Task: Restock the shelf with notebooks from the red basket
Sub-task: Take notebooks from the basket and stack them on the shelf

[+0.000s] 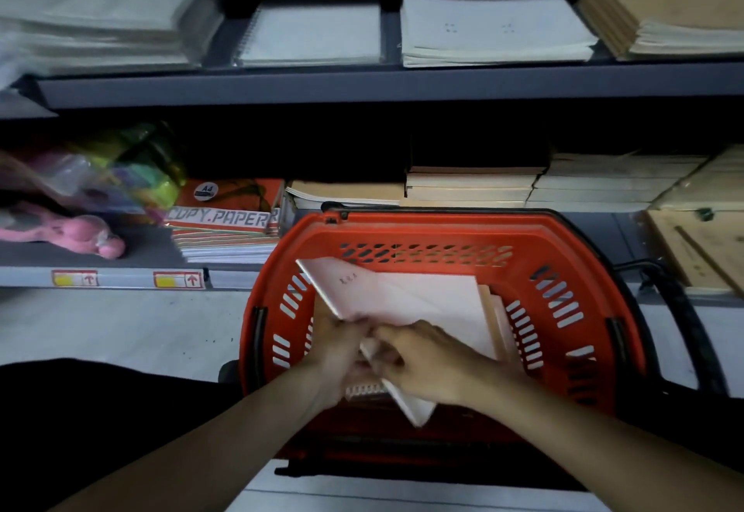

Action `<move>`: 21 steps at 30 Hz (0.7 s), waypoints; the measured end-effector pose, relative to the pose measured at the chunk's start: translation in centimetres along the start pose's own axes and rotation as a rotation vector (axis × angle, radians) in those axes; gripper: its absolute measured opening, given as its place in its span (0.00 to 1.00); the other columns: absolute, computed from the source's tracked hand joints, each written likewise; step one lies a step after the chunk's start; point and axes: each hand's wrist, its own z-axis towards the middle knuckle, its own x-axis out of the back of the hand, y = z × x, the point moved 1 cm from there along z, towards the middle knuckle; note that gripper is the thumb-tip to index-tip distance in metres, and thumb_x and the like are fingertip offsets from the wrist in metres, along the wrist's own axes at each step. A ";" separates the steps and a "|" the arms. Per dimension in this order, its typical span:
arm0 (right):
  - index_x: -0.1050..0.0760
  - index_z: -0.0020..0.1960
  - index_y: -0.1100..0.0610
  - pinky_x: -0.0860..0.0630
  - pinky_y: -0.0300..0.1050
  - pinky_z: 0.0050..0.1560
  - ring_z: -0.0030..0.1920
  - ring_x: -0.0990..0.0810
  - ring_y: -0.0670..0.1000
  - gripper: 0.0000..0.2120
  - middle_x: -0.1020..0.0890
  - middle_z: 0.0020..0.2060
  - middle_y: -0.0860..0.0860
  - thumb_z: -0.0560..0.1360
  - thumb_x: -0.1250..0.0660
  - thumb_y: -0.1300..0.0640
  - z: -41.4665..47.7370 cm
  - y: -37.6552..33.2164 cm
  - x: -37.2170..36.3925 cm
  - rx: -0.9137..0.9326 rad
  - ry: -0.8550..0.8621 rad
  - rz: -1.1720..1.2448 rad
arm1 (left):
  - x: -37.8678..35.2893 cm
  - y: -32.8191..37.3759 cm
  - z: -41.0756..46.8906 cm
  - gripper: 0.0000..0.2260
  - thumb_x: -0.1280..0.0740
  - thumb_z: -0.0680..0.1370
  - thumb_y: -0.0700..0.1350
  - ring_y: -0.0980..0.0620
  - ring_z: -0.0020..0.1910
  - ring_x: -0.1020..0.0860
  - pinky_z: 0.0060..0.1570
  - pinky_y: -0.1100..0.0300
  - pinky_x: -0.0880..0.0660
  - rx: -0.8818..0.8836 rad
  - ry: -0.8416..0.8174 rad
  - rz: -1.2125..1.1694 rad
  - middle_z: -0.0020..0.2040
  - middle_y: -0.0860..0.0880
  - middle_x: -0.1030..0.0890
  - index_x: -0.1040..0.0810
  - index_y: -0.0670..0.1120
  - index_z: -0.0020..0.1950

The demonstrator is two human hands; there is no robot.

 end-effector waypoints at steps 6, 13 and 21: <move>0.41 0.72 0.47 0.25 0.42 0.53 0.60 0.26 0.48 0.36 0.29 0.62 0.45 0.70 0.25 0.56 -0.3 2.5 5.0 -0.326 0.437 0.280 | -0.2 3.4 -1.4 0.13 0.36 0.78 0.32 0.49 0.52 0.17 0.44 0.59 0.22 -0.434 -0.039 0.277 0.51 0.50 0.15 0.20 0.47 0.55; 0.18 0.50 0.61 0.21 0.42 0.50 0.49 0.15 0.54 0.11 0.13 0.45 0.55 0.68 0.25 0.68 -3.5 3.9 12.6 -0.274 0.247 0.524 | -0.8 11.2 -6.4 0.14 0.34 0.78 0.35 0.67 0.50 0.20 0.46 0.72 0.24 -0.824 -0.182 0.468 0.52 0.65 0.18 0.22 0.54 0.55; 0.20 0.50 0.46 0.21 0.41 0.48 0.48 0.16 0.41 0.15 0.14 0.45 0.39 0.76 0.32 0.67 -5.5 0.7 21.9 0.060 0.741 0.604 | -4.6 21.4 -5.3 0.19 0.33 0.78 0.36 0.54 0.61 0.21 0.57 0.56 0.22 -0.979 -0.301 0.292 0.62 0.50 0.20 0.31 0.47 0.67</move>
